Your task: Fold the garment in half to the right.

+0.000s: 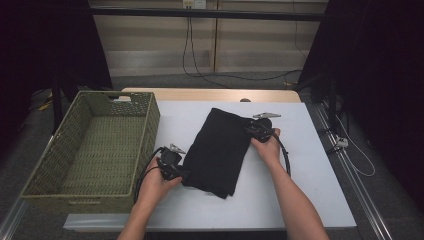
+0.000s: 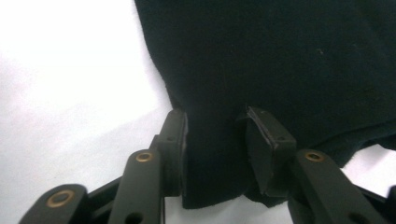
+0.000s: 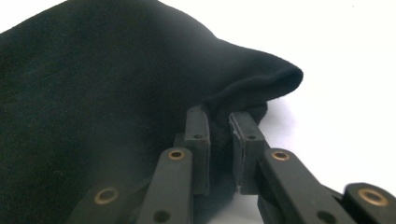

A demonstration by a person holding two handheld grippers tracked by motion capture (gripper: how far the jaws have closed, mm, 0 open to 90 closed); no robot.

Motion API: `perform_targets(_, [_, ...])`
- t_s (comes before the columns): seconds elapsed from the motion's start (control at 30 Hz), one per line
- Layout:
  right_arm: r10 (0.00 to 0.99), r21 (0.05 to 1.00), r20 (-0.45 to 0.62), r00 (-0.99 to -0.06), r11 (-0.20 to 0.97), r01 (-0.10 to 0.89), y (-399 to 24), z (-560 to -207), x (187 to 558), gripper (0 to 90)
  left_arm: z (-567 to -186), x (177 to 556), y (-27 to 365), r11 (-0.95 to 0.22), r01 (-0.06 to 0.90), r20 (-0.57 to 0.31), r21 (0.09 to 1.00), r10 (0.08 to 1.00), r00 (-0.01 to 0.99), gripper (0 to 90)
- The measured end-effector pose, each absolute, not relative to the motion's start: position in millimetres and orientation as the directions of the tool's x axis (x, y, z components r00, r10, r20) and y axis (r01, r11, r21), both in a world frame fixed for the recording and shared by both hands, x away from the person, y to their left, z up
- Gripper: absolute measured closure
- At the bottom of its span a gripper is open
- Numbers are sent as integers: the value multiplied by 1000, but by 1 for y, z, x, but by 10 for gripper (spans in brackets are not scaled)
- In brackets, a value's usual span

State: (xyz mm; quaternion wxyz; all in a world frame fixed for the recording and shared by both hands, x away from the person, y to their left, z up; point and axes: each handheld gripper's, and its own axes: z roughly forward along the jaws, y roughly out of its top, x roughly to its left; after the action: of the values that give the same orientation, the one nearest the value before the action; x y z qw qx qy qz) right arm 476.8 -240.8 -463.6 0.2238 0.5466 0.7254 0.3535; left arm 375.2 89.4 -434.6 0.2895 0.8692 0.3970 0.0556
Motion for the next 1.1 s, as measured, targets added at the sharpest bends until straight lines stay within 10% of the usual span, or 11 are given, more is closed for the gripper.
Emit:
perform_targets(0.17, [951, 757, 60, -304, 155, 634, -240, -464, 476, 795, -437, 375, 91, -484, 682, -208, 548, 711, 672, 799])
perform_targets(1.1, [938, 833, 16, -345, 179, 523, -245, -429, 484, 821, -415, 386, 89, -577, 692, -187, 435, 693, 696, 841])
